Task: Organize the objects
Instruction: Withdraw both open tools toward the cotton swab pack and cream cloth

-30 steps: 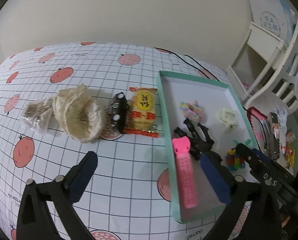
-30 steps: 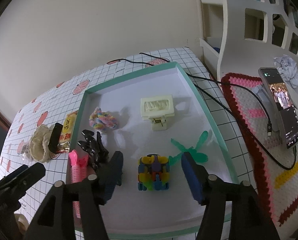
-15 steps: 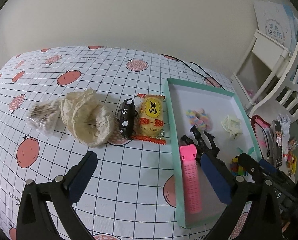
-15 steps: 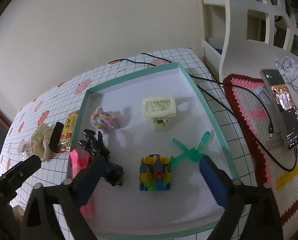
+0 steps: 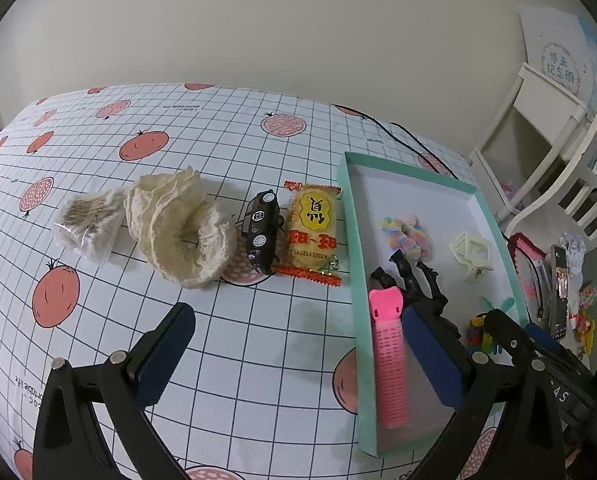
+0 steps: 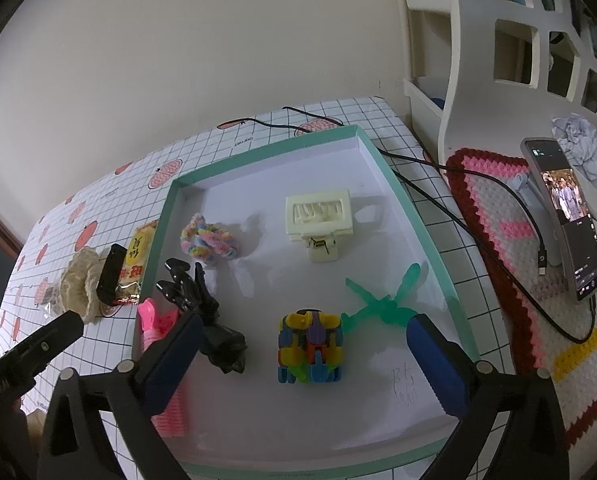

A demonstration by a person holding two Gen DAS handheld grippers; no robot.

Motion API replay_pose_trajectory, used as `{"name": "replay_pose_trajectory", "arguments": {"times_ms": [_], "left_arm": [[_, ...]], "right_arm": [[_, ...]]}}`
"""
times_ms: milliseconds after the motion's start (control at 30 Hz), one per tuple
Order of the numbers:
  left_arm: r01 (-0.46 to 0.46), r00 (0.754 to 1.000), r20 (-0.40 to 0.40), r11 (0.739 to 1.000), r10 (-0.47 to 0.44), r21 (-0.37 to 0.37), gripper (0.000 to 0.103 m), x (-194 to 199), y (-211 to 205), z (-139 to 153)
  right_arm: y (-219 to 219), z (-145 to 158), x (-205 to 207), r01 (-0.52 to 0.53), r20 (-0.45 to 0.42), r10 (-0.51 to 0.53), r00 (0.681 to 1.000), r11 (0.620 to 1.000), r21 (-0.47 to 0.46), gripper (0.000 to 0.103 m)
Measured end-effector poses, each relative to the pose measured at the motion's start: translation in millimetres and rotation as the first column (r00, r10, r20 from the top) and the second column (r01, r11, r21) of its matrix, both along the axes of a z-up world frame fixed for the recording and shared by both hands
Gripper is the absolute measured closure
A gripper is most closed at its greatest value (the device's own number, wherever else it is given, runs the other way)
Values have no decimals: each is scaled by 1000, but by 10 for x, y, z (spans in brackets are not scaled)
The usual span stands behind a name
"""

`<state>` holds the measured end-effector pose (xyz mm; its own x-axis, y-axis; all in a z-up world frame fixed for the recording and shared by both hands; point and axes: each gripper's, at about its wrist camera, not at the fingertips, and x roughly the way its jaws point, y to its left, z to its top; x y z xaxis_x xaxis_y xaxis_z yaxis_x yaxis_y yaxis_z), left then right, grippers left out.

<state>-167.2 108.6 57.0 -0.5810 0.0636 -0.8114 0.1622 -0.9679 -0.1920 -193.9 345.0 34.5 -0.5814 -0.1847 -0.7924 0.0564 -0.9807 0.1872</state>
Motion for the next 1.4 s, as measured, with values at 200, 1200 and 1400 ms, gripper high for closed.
{"name": "replay_pose_trajectory", "arguments": {"times_ms": [200,1200,1400], "left_arm": [[6,1000,4,1000,-6,9,0,-1,-2,-4],[-94,988,-119,993,102,67,0,68,-813,602],[-163,981,-90,982,172,94,0,73,-1225,590]], "right_arm": [[-1,-7,-5,-1,3,1,1000,1000,2,0],[-588,664,124,-99,-181,94,979,995,-19,0],[-976,838,142,-154,-194,148,970,988,-17,0]]}}
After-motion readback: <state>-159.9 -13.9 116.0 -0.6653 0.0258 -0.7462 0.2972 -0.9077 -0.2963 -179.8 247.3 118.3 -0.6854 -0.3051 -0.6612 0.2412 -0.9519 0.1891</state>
